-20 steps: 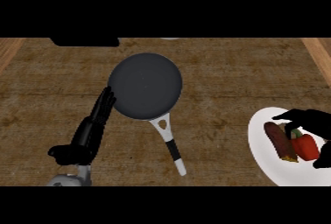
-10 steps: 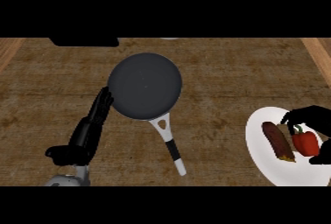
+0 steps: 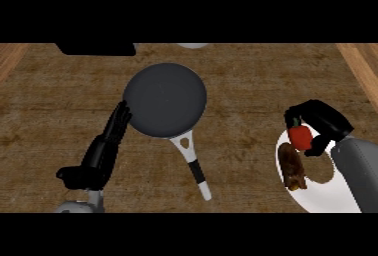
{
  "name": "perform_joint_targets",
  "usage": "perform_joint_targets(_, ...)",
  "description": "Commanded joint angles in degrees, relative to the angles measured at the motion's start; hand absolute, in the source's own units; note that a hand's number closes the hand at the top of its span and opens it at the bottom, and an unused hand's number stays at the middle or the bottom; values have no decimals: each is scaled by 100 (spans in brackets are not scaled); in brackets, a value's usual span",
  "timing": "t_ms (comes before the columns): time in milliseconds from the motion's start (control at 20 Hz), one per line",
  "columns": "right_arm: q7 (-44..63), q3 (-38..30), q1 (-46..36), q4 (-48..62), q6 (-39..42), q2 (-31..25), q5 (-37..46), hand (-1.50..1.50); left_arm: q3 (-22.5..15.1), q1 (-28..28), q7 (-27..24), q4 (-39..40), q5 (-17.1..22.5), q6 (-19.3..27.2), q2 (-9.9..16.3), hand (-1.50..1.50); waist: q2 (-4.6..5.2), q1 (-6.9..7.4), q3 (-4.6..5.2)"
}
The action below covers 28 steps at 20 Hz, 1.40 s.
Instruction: Pick the bell pepper from the plate and place it in the pan
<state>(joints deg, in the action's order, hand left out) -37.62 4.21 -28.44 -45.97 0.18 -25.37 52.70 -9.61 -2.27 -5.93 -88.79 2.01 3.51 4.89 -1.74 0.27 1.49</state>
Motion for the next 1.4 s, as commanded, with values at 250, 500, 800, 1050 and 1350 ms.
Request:
perform_joint_targets(250, 2602, 70, -754, -751, -1153, 2479, -29, 150, -63, -64, 74, 73, 21, -69, -26, 0, -95, 293, -93)
perform_joint_targets(500, 4234, 389, -976, -1036, -1923, 2520, -310, 150, -173, -139, 66, 123, -13, -163, -32, 0, -6, 492, -125)
perform_joint_targets(800, 6362, 1064, -1411, -1256, -2911, 2533, -591, 150, -313, -177, 53, 87, 37, -297, -96, 0, 70, 770, -127)
perform_joint_targets(1050, 8194, 2053, -2032, -1125, -3912, 2536, -164, 150, -268, -514, 131, 214, -55, -188, -161, 0, 159, 698, -125)
perform_joint_targets(1350, 10056, 3016, -2799, -280, -4455, 2537, 996, 150, -206, -414, 141, 111, -35, -122, -174, 0, 194, 536, -131)
